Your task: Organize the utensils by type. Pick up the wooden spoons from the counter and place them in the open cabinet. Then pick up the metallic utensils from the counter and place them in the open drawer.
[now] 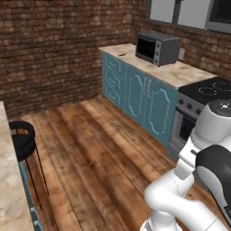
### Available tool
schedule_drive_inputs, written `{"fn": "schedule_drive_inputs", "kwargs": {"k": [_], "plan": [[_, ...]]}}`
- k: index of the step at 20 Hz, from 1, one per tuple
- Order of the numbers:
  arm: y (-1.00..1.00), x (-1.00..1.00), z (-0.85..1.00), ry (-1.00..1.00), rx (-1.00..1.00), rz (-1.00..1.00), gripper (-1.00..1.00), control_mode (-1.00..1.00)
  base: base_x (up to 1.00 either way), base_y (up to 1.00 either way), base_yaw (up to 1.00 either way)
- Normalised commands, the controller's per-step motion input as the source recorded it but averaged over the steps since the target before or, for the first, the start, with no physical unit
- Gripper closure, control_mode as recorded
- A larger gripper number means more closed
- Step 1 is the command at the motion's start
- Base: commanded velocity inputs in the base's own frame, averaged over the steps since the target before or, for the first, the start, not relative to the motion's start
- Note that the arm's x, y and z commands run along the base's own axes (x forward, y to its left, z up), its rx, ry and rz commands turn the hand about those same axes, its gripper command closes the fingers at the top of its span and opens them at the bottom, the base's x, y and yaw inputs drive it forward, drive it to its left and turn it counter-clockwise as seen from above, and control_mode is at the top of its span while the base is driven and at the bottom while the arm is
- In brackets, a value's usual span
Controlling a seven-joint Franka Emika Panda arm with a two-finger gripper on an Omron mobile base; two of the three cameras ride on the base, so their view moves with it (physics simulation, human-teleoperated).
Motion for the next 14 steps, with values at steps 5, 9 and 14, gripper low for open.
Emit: {"fn": "schedule_drive_inputs", "kwargs": {"k": [5, 9, 14], "plan": [[0.00, 0.00, 0.00, 0.00, 0.00, 0.00, -1.00, 1.00, 1.00, 0.00, -0.10], [0.00, 0.00, 0.00, 0.00, 0.00, 0.00, -1.00, 1.00, 1.00, 0.00, -0.15], [0.00, 0.00, 0.00, 0.00, 0.00, 0.00, -1.00, 1.00, 1.00, 0.00, -0.19]]}}
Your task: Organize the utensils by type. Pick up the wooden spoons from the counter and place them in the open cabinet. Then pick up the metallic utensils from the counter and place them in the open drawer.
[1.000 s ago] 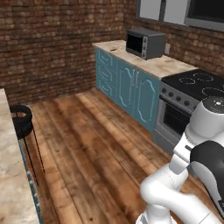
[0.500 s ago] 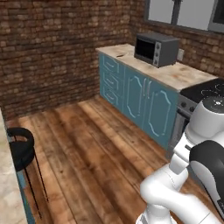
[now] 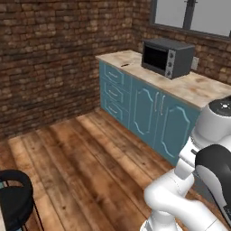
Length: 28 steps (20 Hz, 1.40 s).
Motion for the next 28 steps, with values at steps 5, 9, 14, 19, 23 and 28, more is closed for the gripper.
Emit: {"fn": "schedule_drive_inputs", "kwargs": {"k": [5, 9, 14, 19, 23, 28], "plan": [[0.00, 0.00, 0.00, 0.00, 0.00, 0.00, -1.00, 1.00, 1.00, 0.00, -0.26], [0.00, 0.00, 0.00, 0.00, 0.00, 0.00, -1.00, 1.00, 1.00, 0.00, -0.27], [0.00, 0.00, 0.00, 0.00, 0.00, 0.00, -1.00, 1.00, 1.00, 0.03, -0.26], [0.00, 0.00, 0.00, 0.00, 0.00, 0.00, -1.00, 1.00, 1.00, 0.14, -0.24], [0.00, 0.00, 0.00, 0.00, 0.00, 0.00, -1.00, 1.00, 1.00, 0.37, -0.34], [0.00, 0.00, 0.00, 0.00, 0.00, 0.00, -1.00, 1.00, 0.99, 0.38, -0.43]]}}
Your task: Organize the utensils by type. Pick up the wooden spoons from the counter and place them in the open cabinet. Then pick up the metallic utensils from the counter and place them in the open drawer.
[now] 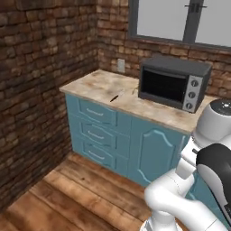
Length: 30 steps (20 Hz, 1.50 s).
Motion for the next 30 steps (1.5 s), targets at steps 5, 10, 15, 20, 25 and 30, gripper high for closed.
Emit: {"fn": "schedule_drive_inputs", "kwargs": {"k": [5, 10, 15, 20, 25, 30], "plan": [[0.00, 0.00, 0.00, 0.00, 0.00, 0.00, -1.00, 1.00, 0.89, 0.39, -0.51], [0.00, 0.00, 0.00, 0.00, 0.00, 0.00, -1.00, 1.00, 0.60, 0.33, -0.46], [0.00, 0.00, 0.00, 0.00, 0.00, 0.00, -1.00, 1.00, 0.28, 0.18, -0.46], [0.00, 0.00, 0.00, 0.00, 0.00, 0.00, -1.00, 1.00, 0.28, 0.30, -0.43], [0.00, 0.00, 0.00, 0.00, 0.00, 0.00, -1.00, 1.00, 0.50, 0.62, -0.08], [0.00, 0.00, 0.00, 0.00, 0.00, 0.00, -1.00, 1.00, 0.38, 0.54, -0.15]]}}
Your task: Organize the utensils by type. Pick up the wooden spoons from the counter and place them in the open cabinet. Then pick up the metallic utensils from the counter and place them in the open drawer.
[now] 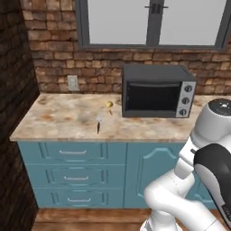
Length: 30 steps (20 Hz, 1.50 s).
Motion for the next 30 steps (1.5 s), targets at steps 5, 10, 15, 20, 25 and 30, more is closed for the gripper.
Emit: {"fn": "schedule_drive_inputs", "kwargs": {"k": [5, 10, 15, 20, 25, 30], "plan": [[0.00, 0.00, 0.00, 0.00, 0.00, 0.00, -1.00, 1.00, 0.28, 0.36, -0.40], [0.00, 0.00, 0.00, 0.00, 0.00, 0.00, -1.00, 1.00, 0.27, 0.42, -0.43], [0.00, 0.00, 0.00, 0.00, 0.00, 0.00, -1.00, 1.00, 0.30, 0.61, -0.34], [0.00, 0.00, 0.00, 0.00, 0.00, 0.00, -1.00, 1.00, 0.33, 0.56, -0.31], [0.00, 0.00, 0.00, 0.00, 0.00, 0.00, -1.00, 1.00, 0.41, 0.56, -0.29], [0.00, 0.00, 0.00, 0.00, 0.00, 0.00, -1.00, 1.00, 0.48, 0.69, -0.16]]}}
